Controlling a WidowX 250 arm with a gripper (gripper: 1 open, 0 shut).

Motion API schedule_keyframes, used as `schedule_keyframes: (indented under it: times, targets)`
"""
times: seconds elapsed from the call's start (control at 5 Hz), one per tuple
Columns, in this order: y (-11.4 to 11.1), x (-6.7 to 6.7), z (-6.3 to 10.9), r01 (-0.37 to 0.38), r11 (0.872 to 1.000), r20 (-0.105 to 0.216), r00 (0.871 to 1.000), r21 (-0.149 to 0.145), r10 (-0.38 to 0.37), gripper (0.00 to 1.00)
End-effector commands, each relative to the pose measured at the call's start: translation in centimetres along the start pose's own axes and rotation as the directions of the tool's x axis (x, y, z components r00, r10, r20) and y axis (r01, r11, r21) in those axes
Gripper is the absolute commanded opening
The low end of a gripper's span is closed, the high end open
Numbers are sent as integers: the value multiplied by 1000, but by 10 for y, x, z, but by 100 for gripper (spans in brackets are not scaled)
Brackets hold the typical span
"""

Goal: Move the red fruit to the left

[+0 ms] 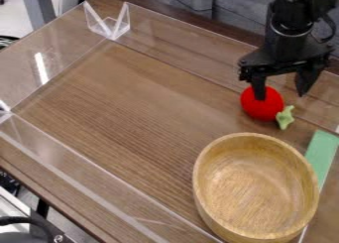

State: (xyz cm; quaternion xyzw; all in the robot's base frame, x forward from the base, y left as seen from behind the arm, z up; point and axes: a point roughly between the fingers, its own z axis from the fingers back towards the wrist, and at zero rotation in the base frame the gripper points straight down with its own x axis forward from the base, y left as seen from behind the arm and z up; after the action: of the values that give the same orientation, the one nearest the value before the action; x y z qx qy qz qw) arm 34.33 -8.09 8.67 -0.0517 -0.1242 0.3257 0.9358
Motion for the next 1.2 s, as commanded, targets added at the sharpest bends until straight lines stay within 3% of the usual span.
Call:
schedule_keyframes:
  times: [0.0,0.4,0.8,1.0]
  targets:
    - [-9,20,33,38,996,58,998,-84,-33,100]
    - [5,23,14,41,998,53,998,-51,-38,100]
    - [-1,21,-5,-20,1000,58,998,-3,20,100]
    - [2,23,-11,-100,995,70,993,20,98,100]
